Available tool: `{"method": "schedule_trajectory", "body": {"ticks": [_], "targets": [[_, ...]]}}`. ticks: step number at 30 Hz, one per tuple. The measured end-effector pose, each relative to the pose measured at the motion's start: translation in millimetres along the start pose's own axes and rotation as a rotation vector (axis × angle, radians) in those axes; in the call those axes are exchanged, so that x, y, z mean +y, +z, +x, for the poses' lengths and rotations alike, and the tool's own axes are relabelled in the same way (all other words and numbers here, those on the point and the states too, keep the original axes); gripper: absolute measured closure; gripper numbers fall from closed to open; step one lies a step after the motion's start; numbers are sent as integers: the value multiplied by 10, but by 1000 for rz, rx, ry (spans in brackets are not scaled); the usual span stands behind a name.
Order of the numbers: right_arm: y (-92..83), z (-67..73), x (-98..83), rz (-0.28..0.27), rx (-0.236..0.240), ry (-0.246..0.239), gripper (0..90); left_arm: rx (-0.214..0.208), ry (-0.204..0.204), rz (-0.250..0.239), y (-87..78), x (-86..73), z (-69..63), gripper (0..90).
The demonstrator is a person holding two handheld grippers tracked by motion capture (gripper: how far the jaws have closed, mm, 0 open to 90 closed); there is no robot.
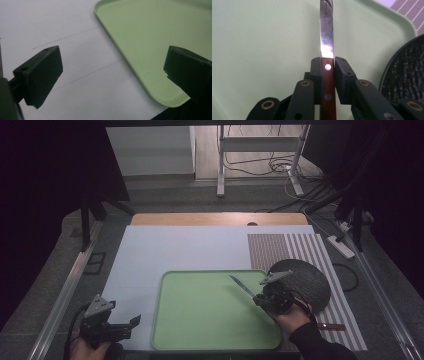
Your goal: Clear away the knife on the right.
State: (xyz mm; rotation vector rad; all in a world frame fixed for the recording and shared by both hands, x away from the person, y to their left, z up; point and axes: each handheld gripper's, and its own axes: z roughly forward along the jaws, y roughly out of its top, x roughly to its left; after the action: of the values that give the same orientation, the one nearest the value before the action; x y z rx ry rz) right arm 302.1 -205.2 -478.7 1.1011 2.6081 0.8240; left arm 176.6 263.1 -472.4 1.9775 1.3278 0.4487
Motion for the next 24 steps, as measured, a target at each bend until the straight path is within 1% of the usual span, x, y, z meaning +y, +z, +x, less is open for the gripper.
{"method": "schedule_trajectory", "body": {"ticks": [3,5,8,10,12,13,18,20,21,22,24], "targets": [[57,7,-6,16,2,1,772,0,2,1,1,1,-1,27],[95,8,-9,23,1,-6,772,0,2,2,2,1,0,27],[167,38,-5,54,-2,-23,771,0,1,2,2,1,0,27],[182,44,-6,57,-4,-27,771,0,0,2,3,2,0,27],[222,55,-12,78,-6,-37,771,1,2,3,4,3,-2,27],[222,55,-12,78,-6,-37,771,1,2,3,4,3,-2,27],[287,62,-34,126,0,-48,766,0,0,2,3,2,0,27],[287,57,-32,126,5,-47,758,0,0,2,3,1,1,27],[271,47,-28,119,12,-38,695,0,-1,2,2,1,1,27],[271,47,-28,119,12,-38,695,0,-1,2,2,1,1,27],[217,28,-9,93,16,-29,661,0,-2,2,3,1,2,27]]}}
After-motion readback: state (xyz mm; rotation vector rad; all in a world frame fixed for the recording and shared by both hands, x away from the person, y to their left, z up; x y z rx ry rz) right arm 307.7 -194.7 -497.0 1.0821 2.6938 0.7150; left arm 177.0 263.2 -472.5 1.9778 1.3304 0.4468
